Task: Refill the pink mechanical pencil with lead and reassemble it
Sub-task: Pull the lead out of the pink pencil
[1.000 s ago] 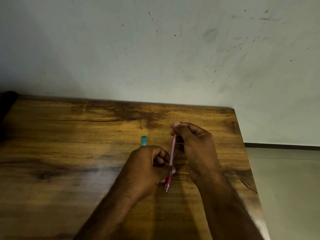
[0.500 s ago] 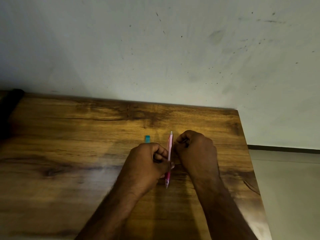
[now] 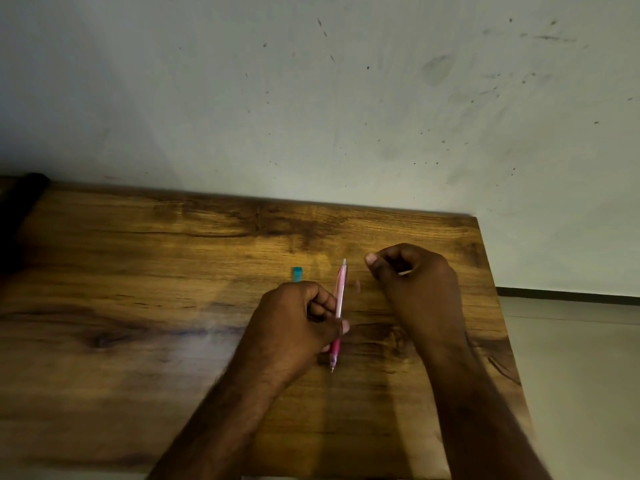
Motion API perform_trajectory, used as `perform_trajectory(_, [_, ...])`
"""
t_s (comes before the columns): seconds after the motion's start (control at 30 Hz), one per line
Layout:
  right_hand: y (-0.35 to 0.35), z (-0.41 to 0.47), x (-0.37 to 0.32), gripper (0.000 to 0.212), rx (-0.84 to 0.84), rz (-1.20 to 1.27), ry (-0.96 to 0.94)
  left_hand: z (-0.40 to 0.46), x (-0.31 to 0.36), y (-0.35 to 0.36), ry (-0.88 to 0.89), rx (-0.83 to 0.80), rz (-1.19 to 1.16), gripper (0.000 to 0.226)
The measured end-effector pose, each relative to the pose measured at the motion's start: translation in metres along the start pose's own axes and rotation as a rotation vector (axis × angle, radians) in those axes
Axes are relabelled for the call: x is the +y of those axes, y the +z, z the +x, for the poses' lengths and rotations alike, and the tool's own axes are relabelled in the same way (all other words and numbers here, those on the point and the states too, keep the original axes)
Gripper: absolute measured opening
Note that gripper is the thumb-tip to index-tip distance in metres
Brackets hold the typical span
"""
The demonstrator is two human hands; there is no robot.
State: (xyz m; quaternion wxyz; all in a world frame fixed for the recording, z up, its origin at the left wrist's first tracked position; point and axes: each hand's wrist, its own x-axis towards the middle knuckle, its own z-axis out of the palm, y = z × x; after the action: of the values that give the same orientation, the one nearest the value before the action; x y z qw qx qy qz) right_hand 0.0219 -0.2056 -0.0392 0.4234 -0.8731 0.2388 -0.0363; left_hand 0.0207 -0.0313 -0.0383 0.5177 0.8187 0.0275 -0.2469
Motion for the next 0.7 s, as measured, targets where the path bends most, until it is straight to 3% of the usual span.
perform_trajectory(0.1, [0.000,0.000,-0.005,0.025,-0.098,0.301,0.112,0.000,0.002,0.001,0.016,-0.011,0.009,0.016])
perform_trajectory(0.2, [0.005,-0.002,-0.007,0.022,-0.186,0.362,0.149,-0.001,0.002,0.001,0.034,-0.022,0.029,0.017])
perform_trajectory(0.6, [0.010,0.002,-0.003,0.019,-0.084,0.401,0.119,-0.001,0.001,0.004,0.002,-0.080,0.053,0.017])
perform_trajectory(0.7, [0.006,0.003,0.004,0.020,0.021,0.152,0.037,-0.001,0.000,0.005,-0.014,-0.081,0.024,0.016])
